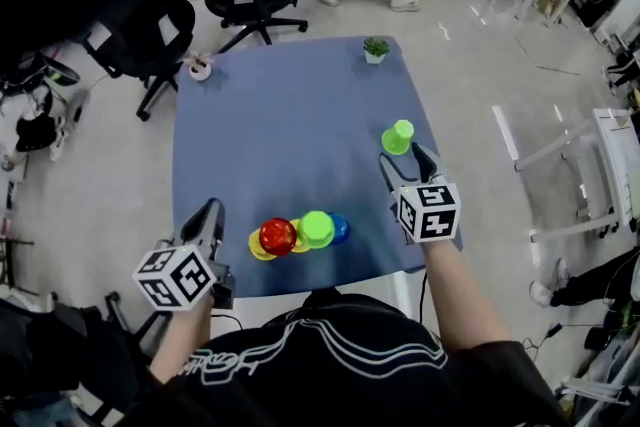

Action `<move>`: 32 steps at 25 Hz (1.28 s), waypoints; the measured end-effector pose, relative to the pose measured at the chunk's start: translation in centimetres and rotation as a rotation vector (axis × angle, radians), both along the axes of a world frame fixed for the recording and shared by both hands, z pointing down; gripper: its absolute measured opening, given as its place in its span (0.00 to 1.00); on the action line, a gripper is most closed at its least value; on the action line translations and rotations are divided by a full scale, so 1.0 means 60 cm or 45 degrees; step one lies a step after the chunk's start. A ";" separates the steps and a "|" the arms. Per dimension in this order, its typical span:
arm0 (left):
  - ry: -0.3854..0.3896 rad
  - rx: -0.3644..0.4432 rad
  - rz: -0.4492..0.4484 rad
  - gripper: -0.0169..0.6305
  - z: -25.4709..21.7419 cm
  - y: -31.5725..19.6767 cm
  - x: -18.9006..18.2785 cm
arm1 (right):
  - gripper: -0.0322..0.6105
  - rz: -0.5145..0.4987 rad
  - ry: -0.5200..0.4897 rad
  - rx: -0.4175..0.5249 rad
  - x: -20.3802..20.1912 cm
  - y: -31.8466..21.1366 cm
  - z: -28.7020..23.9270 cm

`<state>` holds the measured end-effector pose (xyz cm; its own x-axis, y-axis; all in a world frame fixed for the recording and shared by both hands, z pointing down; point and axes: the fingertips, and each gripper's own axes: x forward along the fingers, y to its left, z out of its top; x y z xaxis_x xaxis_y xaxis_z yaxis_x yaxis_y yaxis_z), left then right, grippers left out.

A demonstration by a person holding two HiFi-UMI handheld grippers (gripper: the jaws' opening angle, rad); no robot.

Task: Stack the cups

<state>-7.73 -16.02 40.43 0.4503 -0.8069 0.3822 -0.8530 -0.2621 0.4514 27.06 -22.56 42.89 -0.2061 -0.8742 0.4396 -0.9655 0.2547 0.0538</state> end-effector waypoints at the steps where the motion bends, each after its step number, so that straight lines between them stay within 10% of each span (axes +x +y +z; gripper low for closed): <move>1: -0.005 -0.002 -0.003 0.08 0.002 -0.006 0.002 | 0.49 0.016 0.005 -0.008 0.011 -0.008 0.008; 32: -0.074 -0.051 -0.099 0.07 0.062 -0.077 0.004 | 0.48 0.166 0.008 -0.131 0.103 -0.134 0.146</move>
<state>-7.51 -20.64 44.13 0.3629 -0.8220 0.4389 -0.8952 -0.1767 0.4092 33.23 -30.59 51.68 -0.0912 -0.8437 0.5291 -0.9905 0.1319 0.0397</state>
